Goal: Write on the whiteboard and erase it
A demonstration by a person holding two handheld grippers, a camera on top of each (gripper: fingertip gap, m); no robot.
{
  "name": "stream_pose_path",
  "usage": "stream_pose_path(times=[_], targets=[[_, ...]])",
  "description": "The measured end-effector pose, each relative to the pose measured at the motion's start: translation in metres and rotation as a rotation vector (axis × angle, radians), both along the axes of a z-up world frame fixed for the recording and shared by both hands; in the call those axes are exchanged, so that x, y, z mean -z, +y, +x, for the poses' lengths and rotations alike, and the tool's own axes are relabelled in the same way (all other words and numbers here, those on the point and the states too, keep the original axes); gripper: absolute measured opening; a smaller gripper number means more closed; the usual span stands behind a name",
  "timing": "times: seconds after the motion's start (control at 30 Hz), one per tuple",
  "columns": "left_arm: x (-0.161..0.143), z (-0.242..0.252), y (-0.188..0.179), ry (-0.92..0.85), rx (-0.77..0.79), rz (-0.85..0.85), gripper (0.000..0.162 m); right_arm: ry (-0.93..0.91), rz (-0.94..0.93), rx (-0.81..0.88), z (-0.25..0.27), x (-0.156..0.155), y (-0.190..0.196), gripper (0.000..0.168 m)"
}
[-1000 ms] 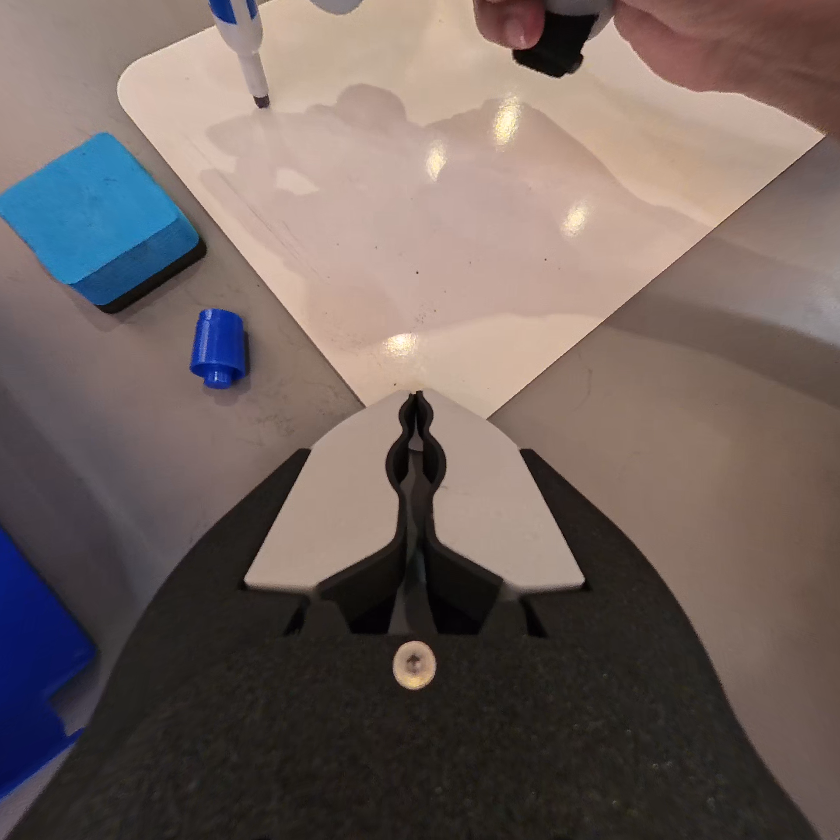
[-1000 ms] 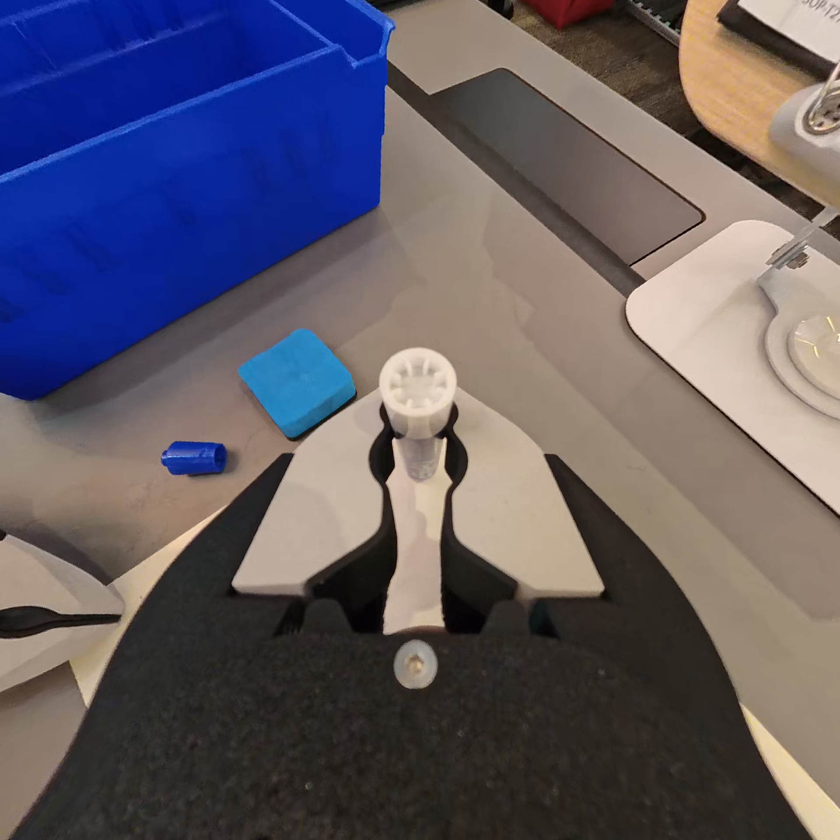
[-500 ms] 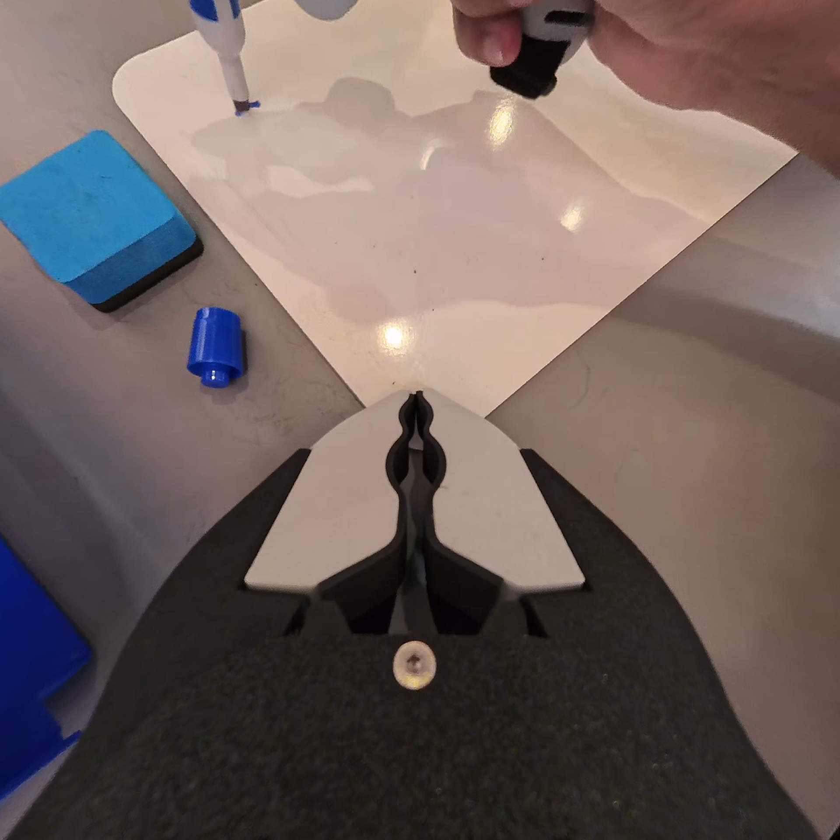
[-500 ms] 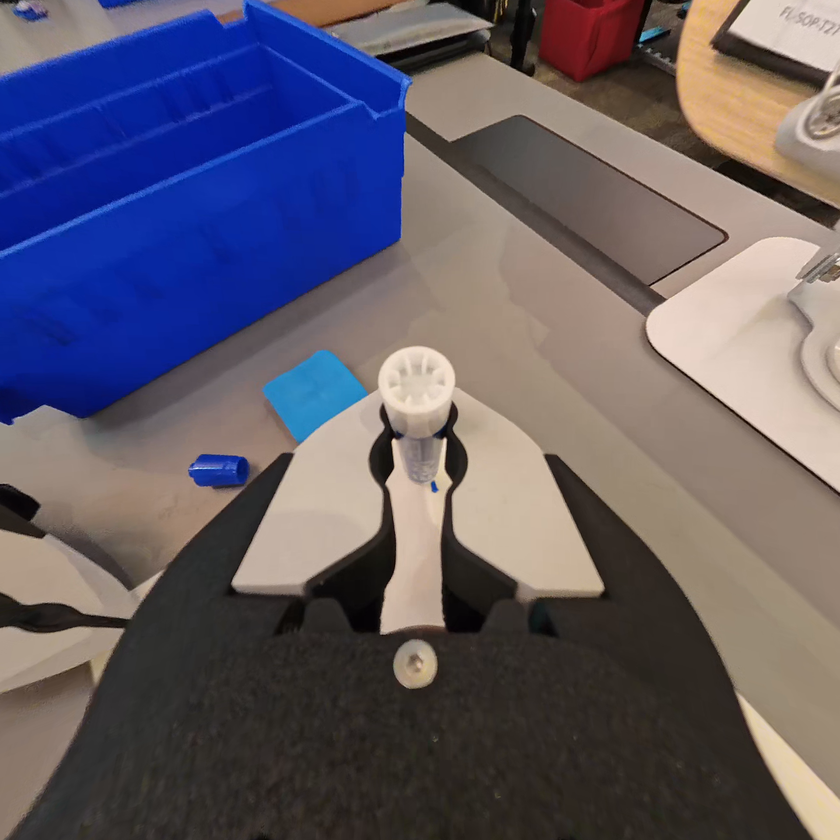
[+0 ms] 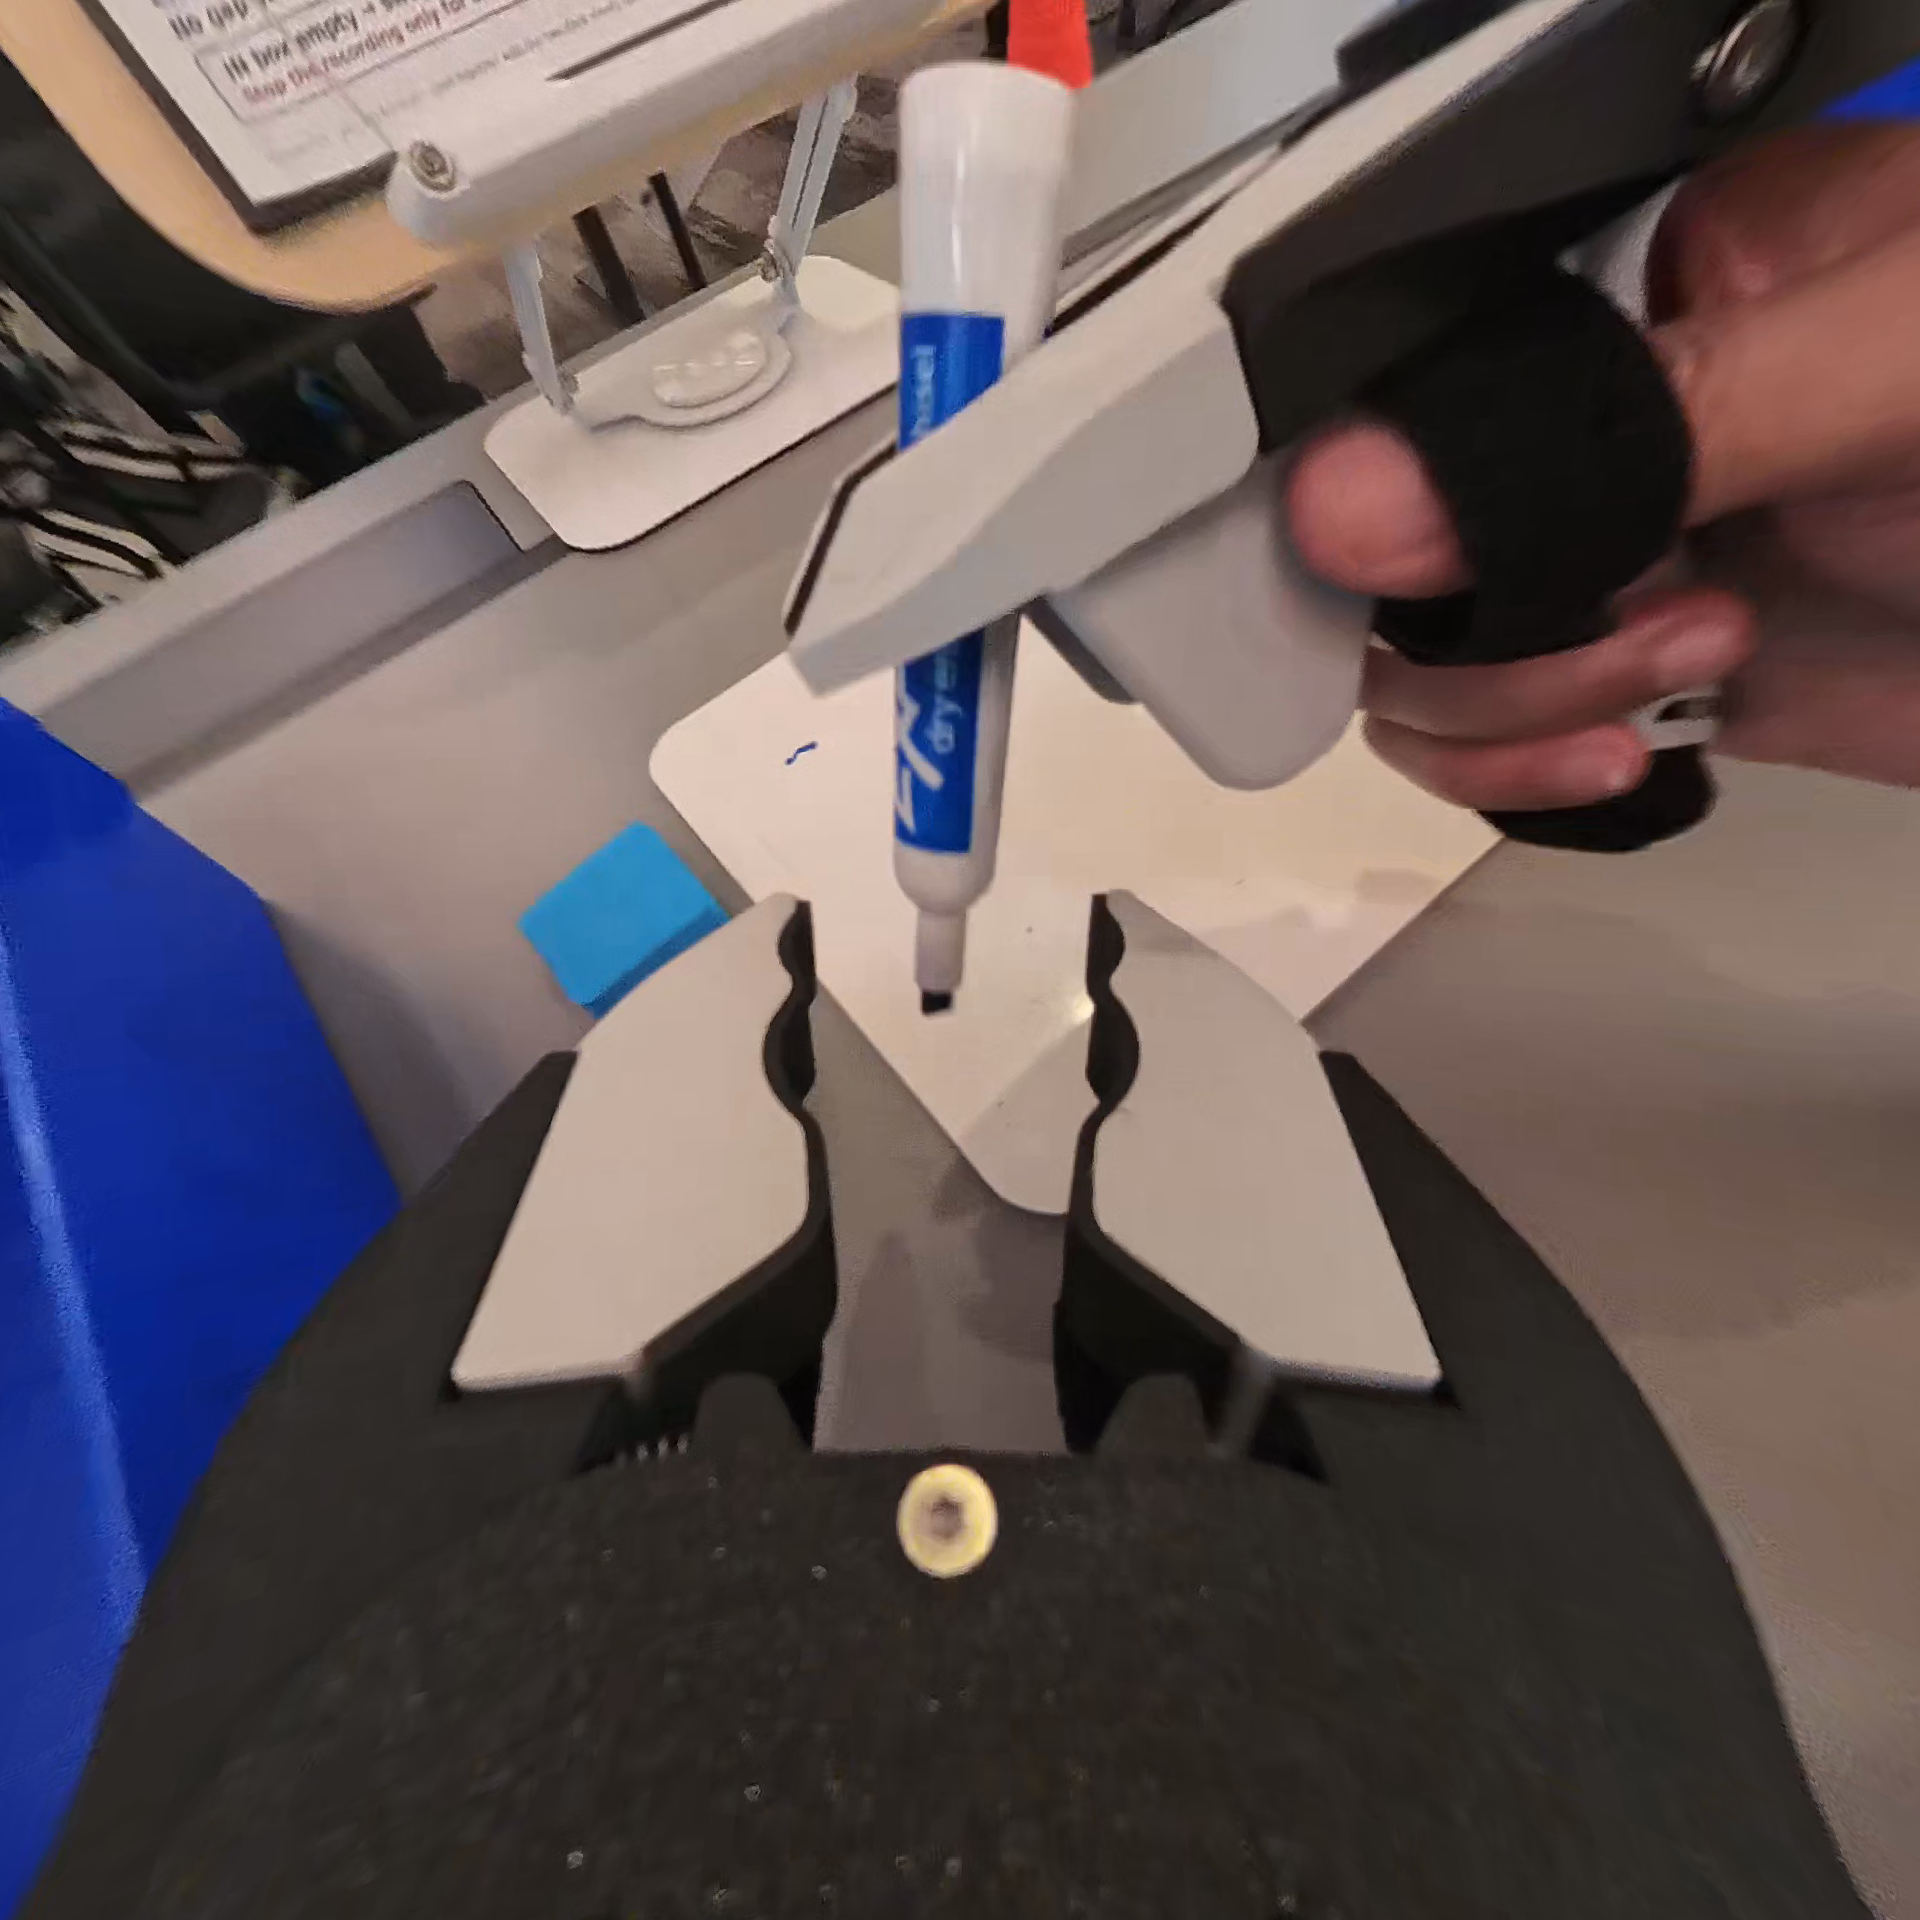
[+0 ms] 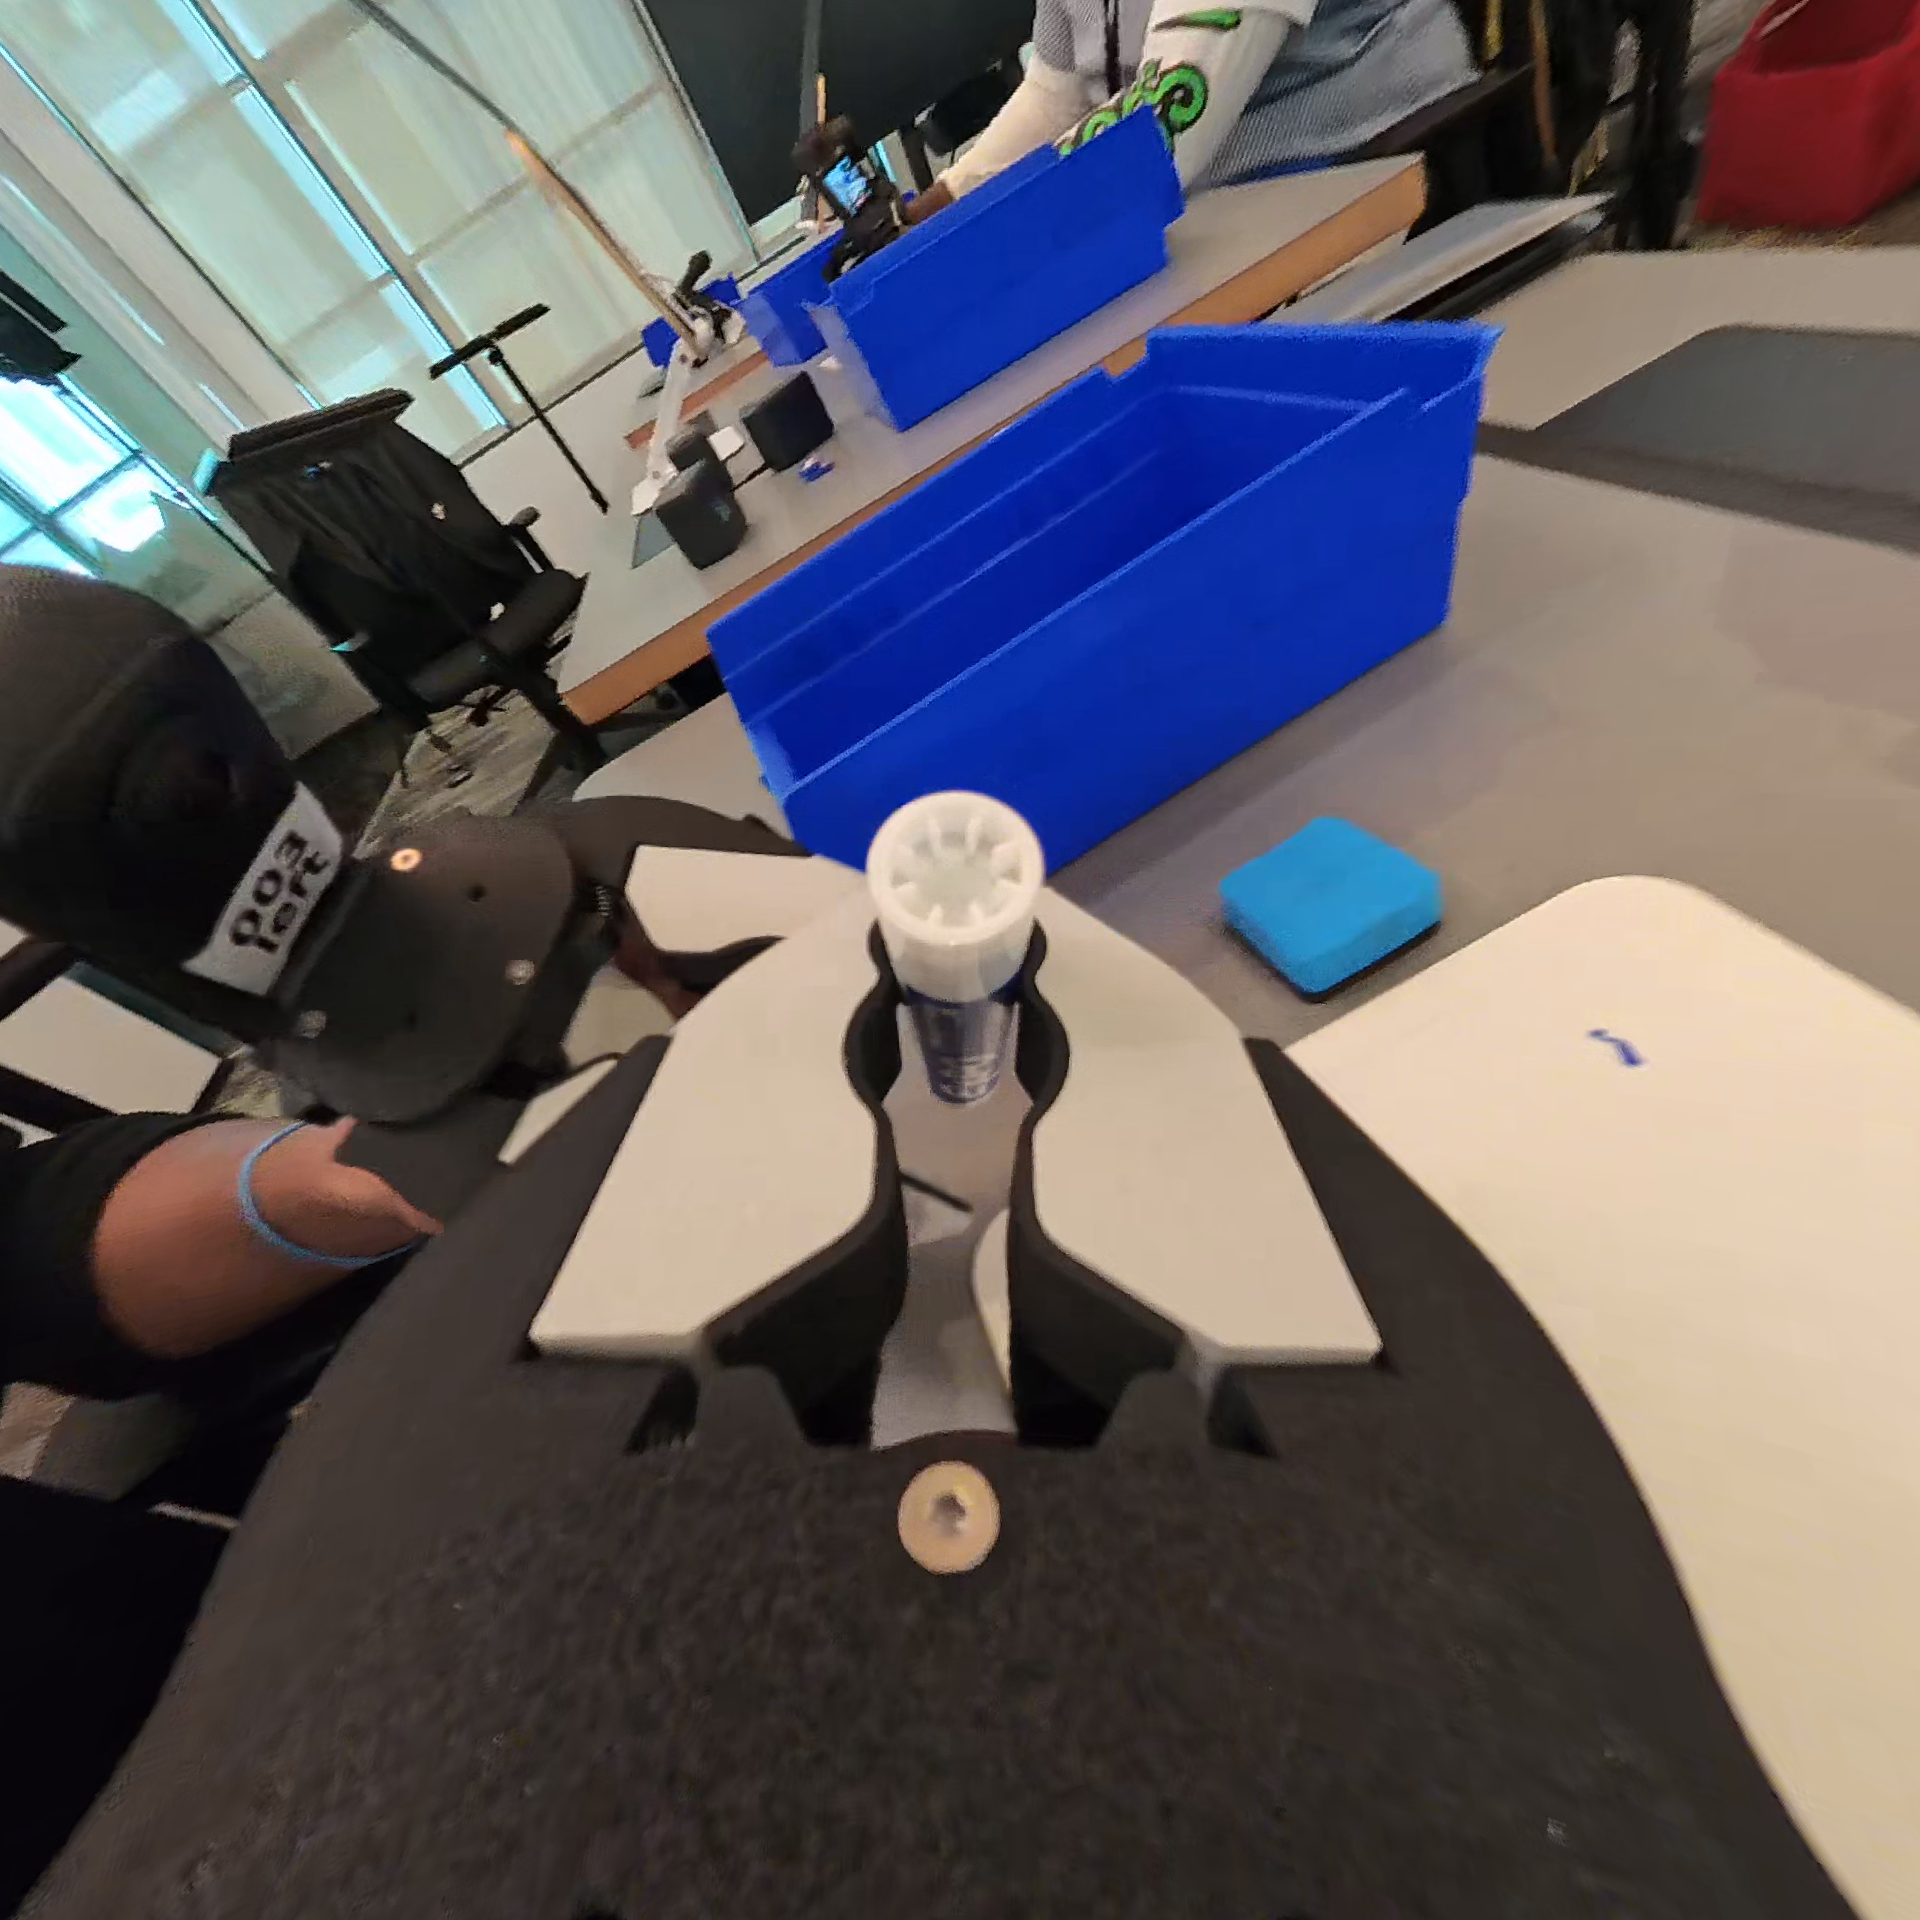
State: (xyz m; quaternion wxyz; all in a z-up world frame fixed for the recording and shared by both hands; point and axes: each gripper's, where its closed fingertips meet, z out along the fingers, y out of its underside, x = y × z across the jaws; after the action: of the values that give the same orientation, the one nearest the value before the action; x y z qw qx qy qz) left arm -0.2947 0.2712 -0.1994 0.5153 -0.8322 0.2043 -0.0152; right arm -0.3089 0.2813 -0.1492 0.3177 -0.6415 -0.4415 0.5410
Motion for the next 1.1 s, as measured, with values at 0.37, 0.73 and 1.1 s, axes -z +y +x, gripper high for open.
stream_pose_path(times=[0.37,0.73,1.1], targets=[[0.003,0.008,-0.007,0.169,0.081,0.038,0.018,-0.117,-0.004,-0.077,0.010,0.014,-0.022,0.019],[-0.006,0.011,-0.009,0.357,0.105,0.141,0.018,-0.277,0.155,-0.116,0.035,0.020,-0.025,0.027],[-0.010,0.020,-0.010,0.324,0.097,0.181,0.018,-0.246,0.186,-0.136,0.042,0.014,-0.029,0.020]])
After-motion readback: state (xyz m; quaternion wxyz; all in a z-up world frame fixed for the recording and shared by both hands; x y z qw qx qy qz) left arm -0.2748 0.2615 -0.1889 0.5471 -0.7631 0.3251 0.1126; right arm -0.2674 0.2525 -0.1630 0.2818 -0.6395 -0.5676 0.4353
